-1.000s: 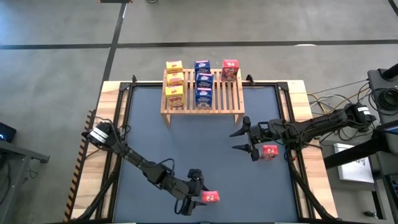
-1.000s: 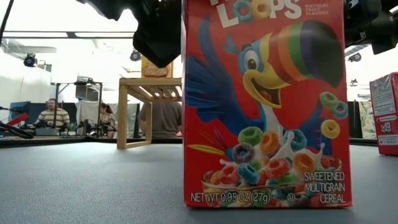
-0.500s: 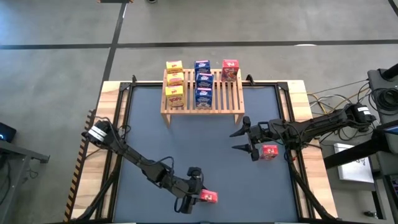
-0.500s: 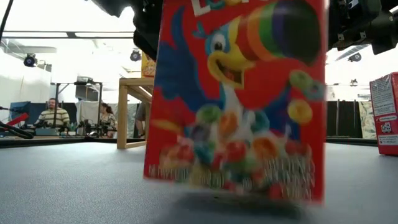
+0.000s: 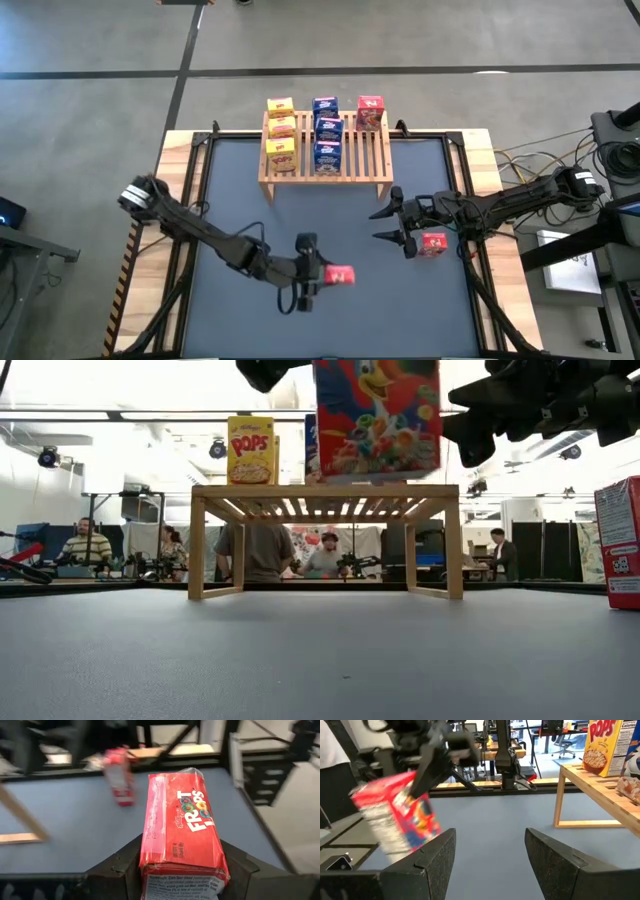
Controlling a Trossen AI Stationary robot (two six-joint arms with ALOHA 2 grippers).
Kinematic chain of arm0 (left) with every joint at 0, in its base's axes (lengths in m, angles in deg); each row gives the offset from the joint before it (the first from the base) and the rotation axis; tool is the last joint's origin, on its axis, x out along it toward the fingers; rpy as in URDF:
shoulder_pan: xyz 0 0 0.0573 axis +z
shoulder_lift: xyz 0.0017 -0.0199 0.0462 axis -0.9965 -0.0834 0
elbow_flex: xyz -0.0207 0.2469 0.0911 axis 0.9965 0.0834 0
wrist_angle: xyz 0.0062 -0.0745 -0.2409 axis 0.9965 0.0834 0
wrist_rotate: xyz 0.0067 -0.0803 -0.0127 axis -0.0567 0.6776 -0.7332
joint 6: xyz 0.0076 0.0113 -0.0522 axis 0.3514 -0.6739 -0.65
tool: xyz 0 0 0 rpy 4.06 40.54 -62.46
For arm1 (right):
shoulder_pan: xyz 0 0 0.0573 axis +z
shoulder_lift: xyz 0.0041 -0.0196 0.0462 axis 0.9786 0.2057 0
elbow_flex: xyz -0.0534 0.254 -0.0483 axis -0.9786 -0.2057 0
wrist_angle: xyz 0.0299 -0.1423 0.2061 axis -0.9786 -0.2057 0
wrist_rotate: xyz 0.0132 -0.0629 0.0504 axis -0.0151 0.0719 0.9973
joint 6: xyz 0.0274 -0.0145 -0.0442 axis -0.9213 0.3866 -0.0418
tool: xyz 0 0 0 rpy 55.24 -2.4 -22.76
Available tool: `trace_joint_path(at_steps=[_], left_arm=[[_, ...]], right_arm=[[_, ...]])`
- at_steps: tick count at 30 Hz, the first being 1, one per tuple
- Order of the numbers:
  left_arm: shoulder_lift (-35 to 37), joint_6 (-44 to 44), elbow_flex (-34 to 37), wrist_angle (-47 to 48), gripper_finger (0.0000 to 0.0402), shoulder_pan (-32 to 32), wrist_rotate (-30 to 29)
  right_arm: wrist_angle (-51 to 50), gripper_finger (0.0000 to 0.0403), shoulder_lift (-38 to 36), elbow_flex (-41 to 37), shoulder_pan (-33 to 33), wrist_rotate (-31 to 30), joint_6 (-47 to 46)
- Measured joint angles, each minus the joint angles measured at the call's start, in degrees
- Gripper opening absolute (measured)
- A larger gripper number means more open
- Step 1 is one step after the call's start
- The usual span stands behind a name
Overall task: Stack cereal on shelf
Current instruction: Put the bottom red cereal box aligned with the other red cereal box on the shelf
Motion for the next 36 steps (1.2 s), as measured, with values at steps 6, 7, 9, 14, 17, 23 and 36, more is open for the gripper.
trace_joint_path(at_steps=[6,7,9,14,17,23,36], left_arm=[[3.35,2.50,0.02,0.22,0.0167,3.86,-1.47],[3.76,2.63,0.02,0.22,0.0167,4.60,-1.47],[4.28,2.65,0.02,0.23,0.0167,5.90,-1.49],[5.28,2.90,0.02,-0.09,0.0167,8.43,-1.49],[5.28,3.76,0.04,-0.88,0.0167,8.98,-1.47],[5.28,4.32,0.04,-2.89,0.0167,9.23,-1.42],[5.22,5.03,0.04,-6.05,0.0167,10.73,-1.44]], right_arm=[[0.00,0.0226,0.00,0.00,0.00,0.55,-0.02],[-0.02,0.0226,0.00,0.00,0.00,0.53,-0.01],[0.00,0.0226,0.00,0.00,0.00,0.54,0.00],[-0.04,0.0231,0.00,0.00,0.37,0.55,0.00],[-0.04,0.0250,0.00,0.00,0.75,0.55,0.00],[0.47,0.0311,0.00,0.00,0.77,-0.33,-0.02],[9.96,0.0349,5.18,0.02,1.20,-0.92,-0.48]])
